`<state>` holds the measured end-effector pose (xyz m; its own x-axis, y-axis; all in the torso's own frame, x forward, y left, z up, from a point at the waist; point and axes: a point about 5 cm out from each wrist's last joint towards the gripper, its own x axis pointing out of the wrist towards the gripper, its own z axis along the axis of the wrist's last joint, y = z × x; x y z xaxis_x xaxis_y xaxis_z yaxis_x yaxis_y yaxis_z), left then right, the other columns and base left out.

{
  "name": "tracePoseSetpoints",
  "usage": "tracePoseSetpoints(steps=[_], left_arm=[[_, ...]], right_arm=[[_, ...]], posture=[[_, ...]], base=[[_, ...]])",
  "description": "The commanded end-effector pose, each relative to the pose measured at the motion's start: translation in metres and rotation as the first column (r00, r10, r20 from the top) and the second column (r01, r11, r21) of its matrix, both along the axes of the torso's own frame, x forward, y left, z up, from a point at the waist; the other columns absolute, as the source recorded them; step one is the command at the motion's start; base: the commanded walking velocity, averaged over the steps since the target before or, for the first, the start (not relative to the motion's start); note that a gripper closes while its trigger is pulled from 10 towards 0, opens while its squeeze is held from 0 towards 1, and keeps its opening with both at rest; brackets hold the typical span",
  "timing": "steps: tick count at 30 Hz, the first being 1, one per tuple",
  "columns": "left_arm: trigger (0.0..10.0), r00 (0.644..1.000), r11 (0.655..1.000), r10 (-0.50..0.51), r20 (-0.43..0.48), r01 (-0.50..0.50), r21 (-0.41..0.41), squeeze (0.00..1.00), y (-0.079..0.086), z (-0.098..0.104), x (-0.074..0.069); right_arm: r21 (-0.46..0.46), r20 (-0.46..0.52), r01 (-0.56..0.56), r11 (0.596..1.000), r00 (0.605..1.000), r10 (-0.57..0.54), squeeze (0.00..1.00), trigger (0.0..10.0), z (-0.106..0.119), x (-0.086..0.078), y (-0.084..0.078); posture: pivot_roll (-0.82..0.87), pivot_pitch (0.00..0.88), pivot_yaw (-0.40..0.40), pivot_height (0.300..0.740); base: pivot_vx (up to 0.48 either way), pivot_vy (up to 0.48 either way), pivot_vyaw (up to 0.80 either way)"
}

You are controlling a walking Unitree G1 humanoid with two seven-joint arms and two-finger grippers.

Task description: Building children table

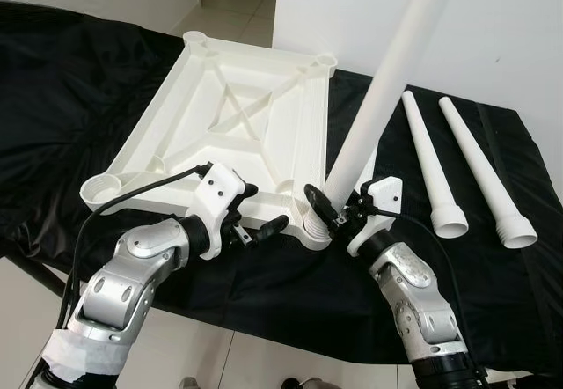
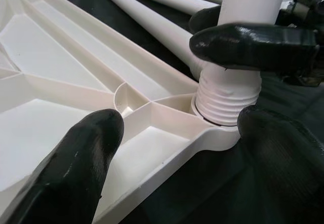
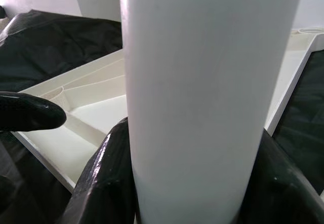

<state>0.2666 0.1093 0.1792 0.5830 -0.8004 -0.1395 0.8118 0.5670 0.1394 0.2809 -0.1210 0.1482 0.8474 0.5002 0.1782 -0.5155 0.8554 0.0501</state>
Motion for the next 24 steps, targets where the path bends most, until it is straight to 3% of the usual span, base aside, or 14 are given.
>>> tracePoseSetpoints(steps=[1, 12, 24], left_arm=[[10.0, 1.0, 1.0, 0.02, -0.002, -0.02, -0.001, 0.0, 0.001, -0.001, -0.002], [10.0, 1.0, 1.0, 0.028, -0.004, -0.028, -0.003, 0.0, 0.001, 0.0, -0.002], [10.0, 1.0, 1.0, 0.028, 0.0, -0.028, -0.004, 0.0, 0.002, 0.003, -0.001]], right_arm=[[-0.017, -0.105, 0.066, 0.998, 0.992, -0.067, 0.0, 10.0, -0.022, -0.001, -0.016], [-0.181, -0.037, 0.005, 0.983, 0.999, -0.012, 0.0, 10.0, -0.031, -0.012, -0.011], [-0.167, -0.049, 0.008, 0.986, 0.999, -0.016, 0.0, 10.0, -0.036, -0.012, -0.012]], posture=[[0.08, 0.097, -0.081, 0.74], [0.08, 0.102, -0.078, 0.74], [0.07, 0.096, -0.075, 0.74]], base=[[0.0, 0.0, 0.0], [0.0, 0.0, 0.0], [0.0, 0.0, 0.0]])
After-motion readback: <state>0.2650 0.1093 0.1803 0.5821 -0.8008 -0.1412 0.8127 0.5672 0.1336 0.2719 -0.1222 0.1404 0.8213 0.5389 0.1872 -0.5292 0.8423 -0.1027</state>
